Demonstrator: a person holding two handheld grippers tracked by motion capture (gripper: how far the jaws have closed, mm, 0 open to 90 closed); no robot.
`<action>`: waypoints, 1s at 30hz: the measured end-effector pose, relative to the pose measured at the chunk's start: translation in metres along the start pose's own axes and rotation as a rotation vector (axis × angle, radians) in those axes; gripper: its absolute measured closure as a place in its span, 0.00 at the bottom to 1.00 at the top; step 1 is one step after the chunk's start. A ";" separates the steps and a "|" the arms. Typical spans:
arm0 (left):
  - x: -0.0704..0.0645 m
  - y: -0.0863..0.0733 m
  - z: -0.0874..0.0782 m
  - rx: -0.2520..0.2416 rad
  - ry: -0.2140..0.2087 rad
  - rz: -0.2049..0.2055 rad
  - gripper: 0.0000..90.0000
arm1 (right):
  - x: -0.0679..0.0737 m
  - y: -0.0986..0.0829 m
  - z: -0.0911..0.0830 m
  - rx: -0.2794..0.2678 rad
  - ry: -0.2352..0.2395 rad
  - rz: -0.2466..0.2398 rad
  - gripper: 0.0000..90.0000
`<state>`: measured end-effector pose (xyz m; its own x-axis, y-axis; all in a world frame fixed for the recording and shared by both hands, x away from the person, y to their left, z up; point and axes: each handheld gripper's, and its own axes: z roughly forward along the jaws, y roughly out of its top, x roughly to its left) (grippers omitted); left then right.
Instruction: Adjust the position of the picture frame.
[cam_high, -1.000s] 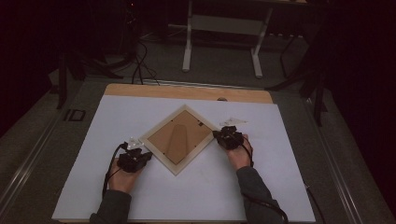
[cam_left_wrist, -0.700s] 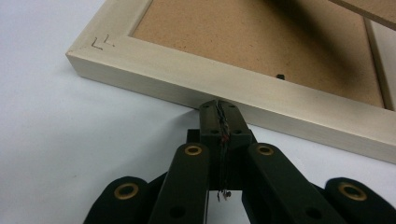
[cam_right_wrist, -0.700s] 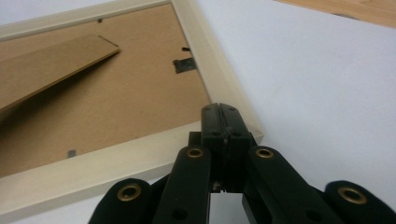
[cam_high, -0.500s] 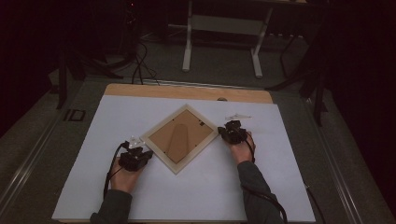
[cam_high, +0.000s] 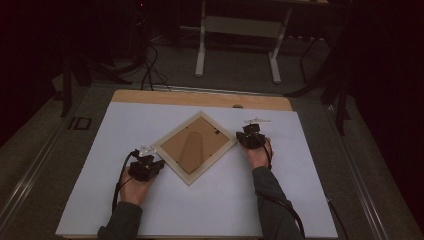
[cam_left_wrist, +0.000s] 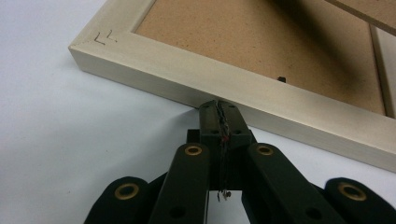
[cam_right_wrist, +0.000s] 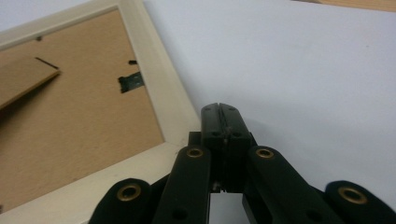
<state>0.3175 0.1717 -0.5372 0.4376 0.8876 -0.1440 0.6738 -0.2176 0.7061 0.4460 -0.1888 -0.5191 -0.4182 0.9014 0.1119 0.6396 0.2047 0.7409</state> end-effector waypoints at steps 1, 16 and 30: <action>0.000 0.000 0.000 0.001 0.002 -0.001 1.00 | -0.001 0.000 0.001 0.001 -0.001 0.007 1.00; -0.003 0.009 0.006 0.025 0.018 0.000 1.00 | -0.007 0.000 -0.004 0.030 0.020 0.025 1.00; -0.003 0.011 0.010 0.014 0.014 -0.012 1.00 | -0.008 0.009 0.003 0.069 0.025 0.012 1.00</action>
<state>0.3295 0.1629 -0.5357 0.4210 0.8957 -0.1431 0.6872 -0.2120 0.6948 0.4570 -0.1930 -0.5150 -0.4255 0.8944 0.1380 0.6875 0.2203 0.6920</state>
